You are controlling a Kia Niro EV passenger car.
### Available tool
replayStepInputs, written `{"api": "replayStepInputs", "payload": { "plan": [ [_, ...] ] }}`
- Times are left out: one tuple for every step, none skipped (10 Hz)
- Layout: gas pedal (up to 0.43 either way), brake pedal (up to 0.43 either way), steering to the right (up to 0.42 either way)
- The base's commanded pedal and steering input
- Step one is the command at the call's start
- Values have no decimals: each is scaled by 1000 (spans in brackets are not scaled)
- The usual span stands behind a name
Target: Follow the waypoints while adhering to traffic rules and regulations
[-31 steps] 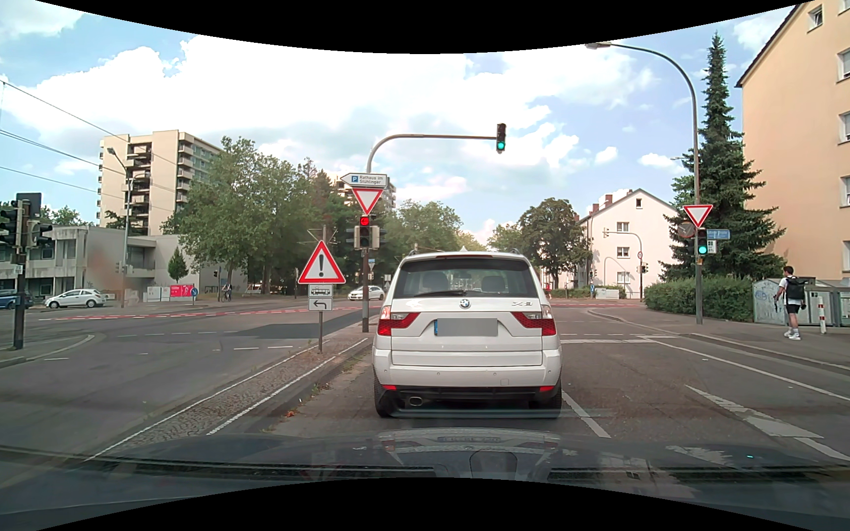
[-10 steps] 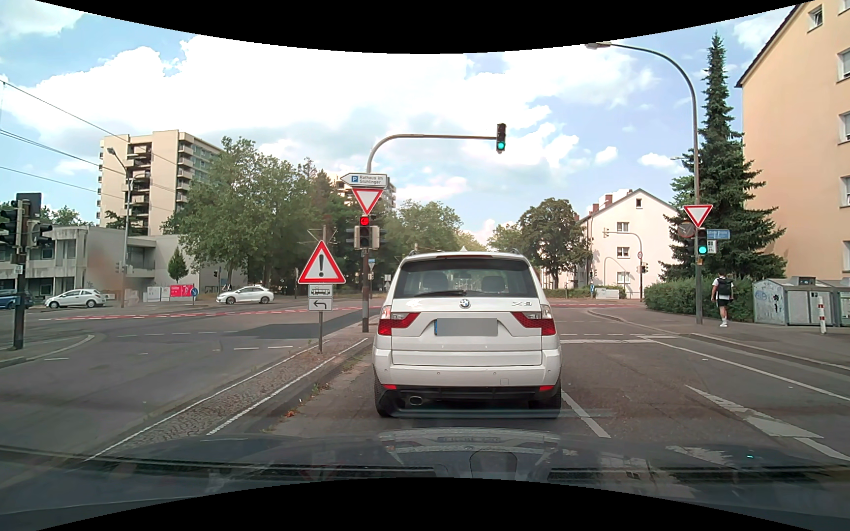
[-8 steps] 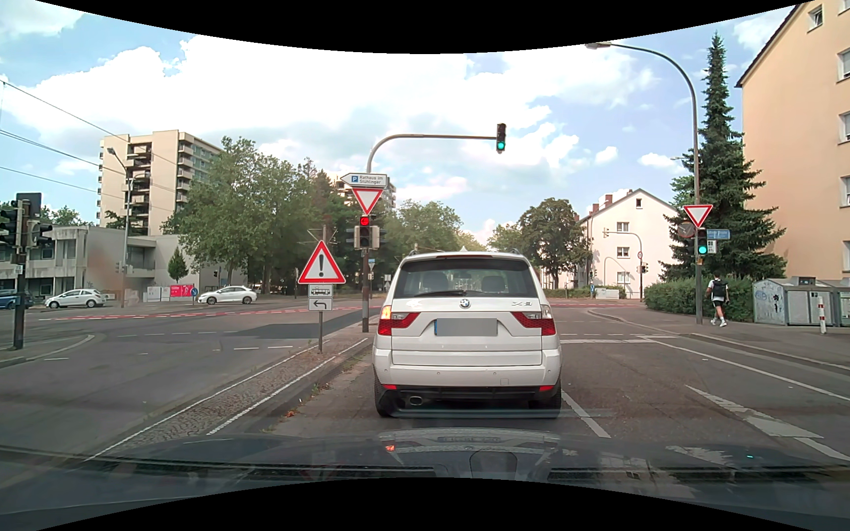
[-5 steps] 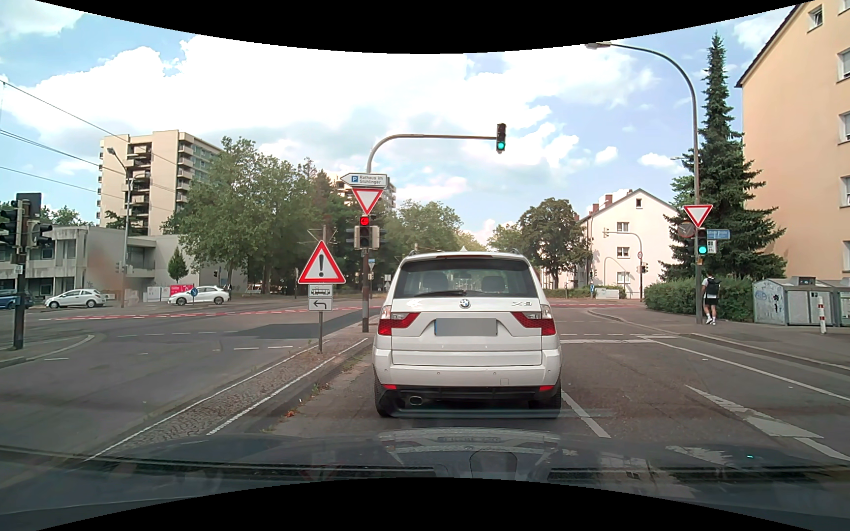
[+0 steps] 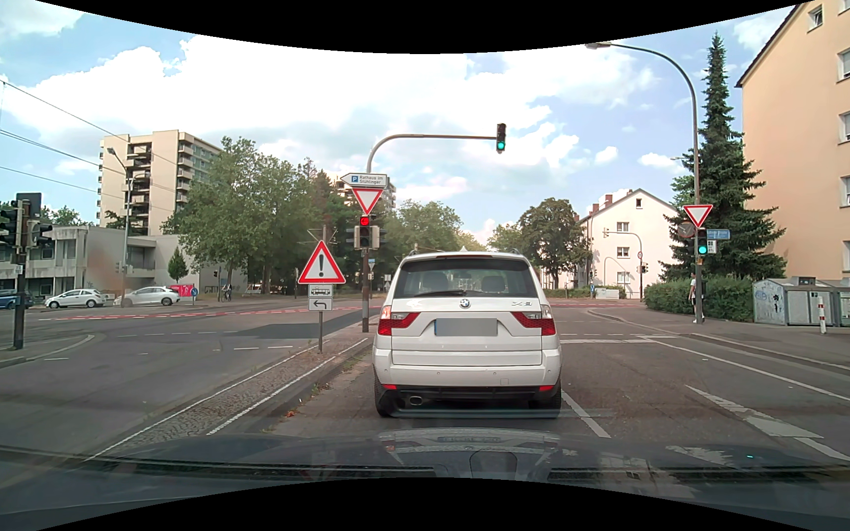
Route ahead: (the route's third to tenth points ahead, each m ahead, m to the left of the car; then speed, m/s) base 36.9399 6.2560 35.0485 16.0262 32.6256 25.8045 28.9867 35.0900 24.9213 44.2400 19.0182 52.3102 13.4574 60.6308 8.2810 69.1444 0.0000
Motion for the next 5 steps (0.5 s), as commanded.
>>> {"api": "replayStepInputs", "payload": {
  "plan": [
    [0, 311, -4],
    [0, 311, -4],
    [0, 311, -4],
    [0, 311, -4],
    [0, 311, -4]
  ]
}}
